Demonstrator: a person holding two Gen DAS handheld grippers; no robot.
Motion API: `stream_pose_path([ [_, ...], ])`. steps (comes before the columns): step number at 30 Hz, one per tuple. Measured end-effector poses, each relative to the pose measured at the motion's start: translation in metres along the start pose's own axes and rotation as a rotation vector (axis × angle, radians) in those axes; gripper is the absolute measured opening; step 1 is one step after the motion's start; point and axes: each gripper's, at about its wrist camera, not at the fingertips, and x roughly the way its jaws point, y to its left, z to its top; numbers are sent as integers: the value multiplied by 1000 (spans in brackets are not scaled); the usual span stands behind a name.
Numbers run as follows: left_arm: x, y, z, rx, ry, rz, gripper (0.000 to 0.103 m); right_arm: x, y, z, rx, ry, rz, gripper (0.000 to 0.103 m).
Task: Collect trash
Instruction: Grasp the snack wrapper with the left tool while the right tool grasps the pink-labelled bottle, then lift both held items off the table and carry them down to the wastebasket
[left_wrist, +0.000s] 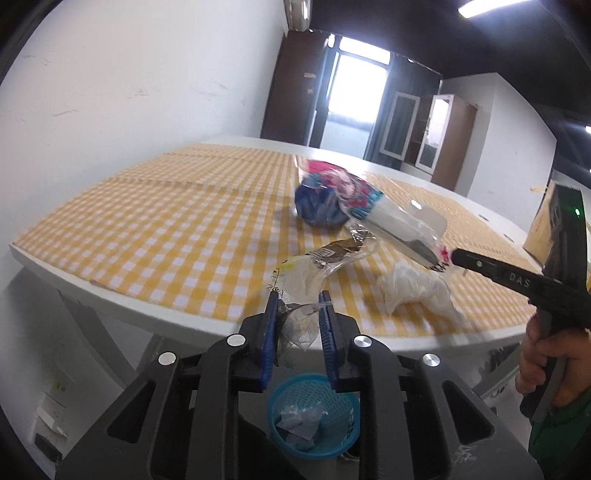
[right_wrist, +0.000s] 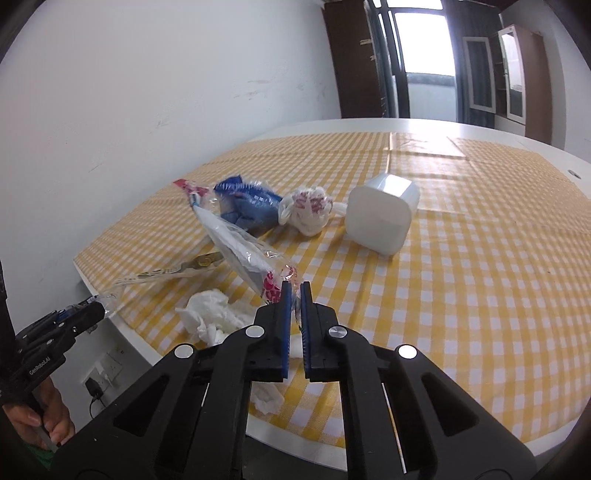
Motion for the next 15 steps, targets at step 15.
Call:
stream_pose_path([
  [15,-41,4,8,-7,-23,-7,18,-73,-6,-7,27,-104,-5,4],
])
